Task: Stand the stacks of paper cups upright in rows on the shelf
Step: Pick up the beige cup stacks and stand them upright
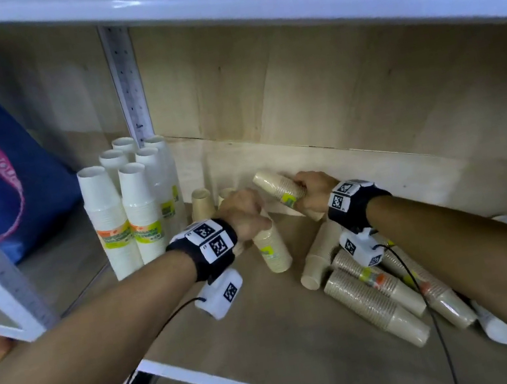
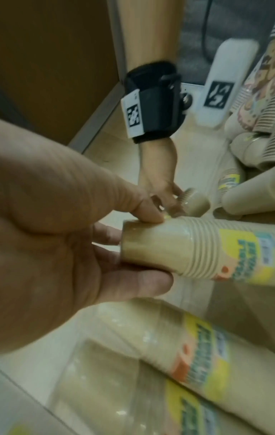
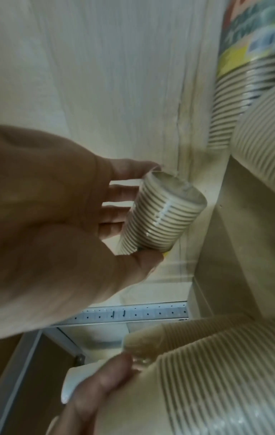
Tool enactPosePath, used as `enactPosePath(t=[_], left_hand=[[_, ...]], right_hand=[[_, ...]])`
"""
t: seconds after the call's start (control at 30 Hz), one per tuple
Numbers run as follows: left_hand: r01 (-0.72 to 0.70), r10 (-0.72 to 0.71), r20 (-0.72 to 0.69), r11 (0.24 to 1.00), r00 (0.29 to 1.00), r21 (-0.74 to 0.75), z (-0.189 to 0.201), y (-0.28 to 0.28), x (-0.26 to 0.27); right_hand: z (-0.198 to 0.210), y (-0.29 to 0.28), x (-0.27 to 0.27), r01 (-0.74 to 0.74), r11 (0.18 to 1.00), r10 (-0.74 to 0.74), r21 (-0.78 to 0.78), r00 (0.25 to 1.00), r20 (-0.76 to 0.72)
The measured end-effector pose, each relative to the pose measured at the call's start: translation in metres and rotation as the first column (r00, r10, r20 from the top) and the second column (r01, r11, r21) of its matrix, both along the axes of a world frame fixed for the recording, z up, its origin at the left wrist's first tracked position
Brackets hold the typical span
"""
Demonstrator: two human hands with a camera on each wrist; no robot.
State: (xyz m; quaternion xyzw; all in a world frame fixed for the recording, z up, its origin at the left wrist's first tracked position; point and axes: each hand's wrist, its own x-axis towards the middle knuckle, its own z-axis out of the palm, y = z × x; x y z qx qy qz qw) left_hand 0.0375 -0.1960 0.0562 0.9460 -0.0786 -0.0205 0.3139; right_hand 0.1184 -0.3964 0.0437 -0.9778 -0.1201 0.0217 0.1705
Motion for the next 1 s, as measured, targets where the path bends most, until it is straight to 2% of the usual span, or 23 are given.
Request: enactPosePath(t=[0.13, 0.23, 0.47, 0.7, 0.83, 1.0], left_hand=[[-0.002, 0.001, 0.055, 1.0, 0.998, 0.015, 0.029, 0.003, 0.0], [-0.014, 0.008, 0.072, 0.997, 0.997, 0.08, 0.044, 0.003, 0.002], [-0.006, -0.004, 0.048, 0.977, 0.999, 0.214, 0.047, -0.005, 0.001], [0.02, -0.022, 0.005, 0.962, 1.0, 0.271, 0.024, -0.011, -0.003], [0.017, -0.019, 0.007, 0.973, 1.0, 0.23, 0.016, -0.012, -0.007], [0.039, -0.046, 0.029, 0.976, 0.999, 0.216, 0.018, -0.01, -0.006]], right_hand=[[-0.002, 0.007, -0.024, 0.087, 0.987, -0.089, 0.134, 0.996, 0.009], [-0.003, 0.019, -0.038, 0.115, 0.972, -0.123, 0.205, 0.992, 0.022], [-0.017, 0.036, -0.065, 0.208, 0.916, -0.191, 0.343, 0.978, -0.084], [-0.052, 0.041, -0.079, 0.281, 0.928, -0.239, 0.243, 0.952, -0.189], [-0.061, 0.039, -0.08, 0.276, 0.938, -0.233, 0.207, 0.949, -0.211], [-0.051, 0.035, -0.09, 0.24, 0.916, -0.17, 0.322, 0.958, -0.23]])
